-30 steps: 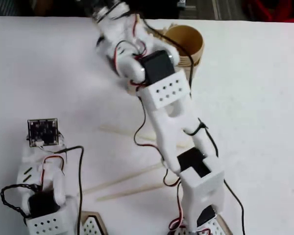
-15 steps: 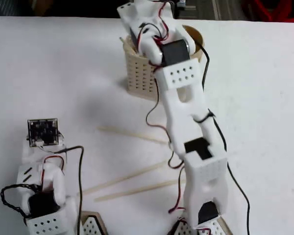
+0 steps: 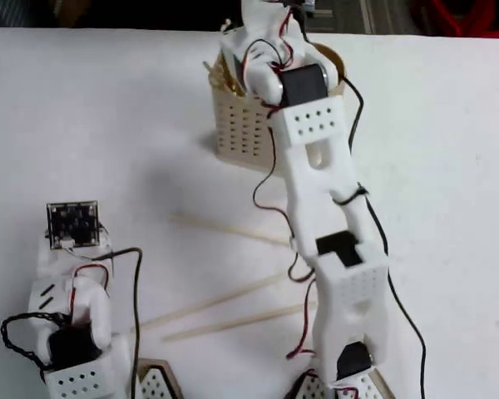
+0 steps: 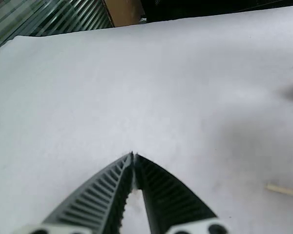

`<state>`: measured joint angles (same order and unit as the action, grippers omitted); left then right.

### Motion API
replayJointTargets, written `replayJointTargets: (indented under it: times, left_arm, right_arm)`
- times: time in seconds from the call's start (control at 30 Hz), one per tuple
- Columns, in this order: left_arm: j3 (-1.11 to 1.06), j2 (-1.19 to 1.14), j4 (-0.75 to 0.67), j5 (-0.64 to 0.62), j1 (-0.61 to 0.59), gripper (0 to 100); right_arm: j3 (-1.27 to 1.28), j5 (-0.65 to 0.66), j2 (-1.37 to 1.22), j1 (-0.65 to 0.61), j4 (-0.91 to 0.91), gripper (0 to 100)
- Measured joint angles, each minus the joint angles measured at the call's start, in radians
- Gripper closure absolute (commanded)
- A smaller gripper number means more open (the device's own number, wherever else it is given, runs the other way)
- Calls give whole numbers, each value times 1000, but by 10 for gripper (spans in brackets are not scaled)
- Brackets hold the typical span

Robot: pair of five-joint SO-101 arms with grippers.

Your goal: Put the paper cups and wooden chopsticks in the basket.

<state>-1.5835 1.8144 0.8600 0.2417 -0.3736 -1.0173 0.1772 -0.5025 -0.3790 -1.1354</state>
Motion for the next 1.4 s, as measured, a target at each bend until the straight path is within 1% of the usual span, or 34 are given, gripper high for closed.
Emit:
replayJointTargets:
  times: [0.1, 0.23, 0.33, 0.47, 0.67, 0.93, 1.0, 1.1, 1.23, 1.4]
  left_arm:
    - [0, 0, 0, 0, 0, 976]
    - [0, 0, 0, 0, 0, 976]
    - [0, 0, 0, 0, 0, 976]
    - [-17, 0, -2, 0, 0, 976]
    - [-23, 0, -14, 0, 0, 976]
    - [-23, 0, -14, 0, 0, 976]
    - [-23, 0, -14, 0, 0, 976]
    - [-23, 0, -14, 0, 0, 976]
    - [-23, 0, -14, 0, -2, 976]
    - [-23, 0, -41, 0, -54, 976]
  right_arm:
    - [-2, 58, 81, -43, -150, 845]
    - [-6, 204, 137, -110, -376, 855]
    - [-6, 296, 140, -133, -522, 879]
    - [15, 350, 140, -132, -574, 899]
    - [224, 445, 166, -137, -582, 897]
    - [697, 597, 393, -213, -578, 897]
    - [827, 618, 448, -236, -566, 898]
    - [1028, 640, 517, -269, -494, 899]
    - [1293, 698, 597, -273, -358, 897]
    - [1582, 755, 700, -273, -183, 897]
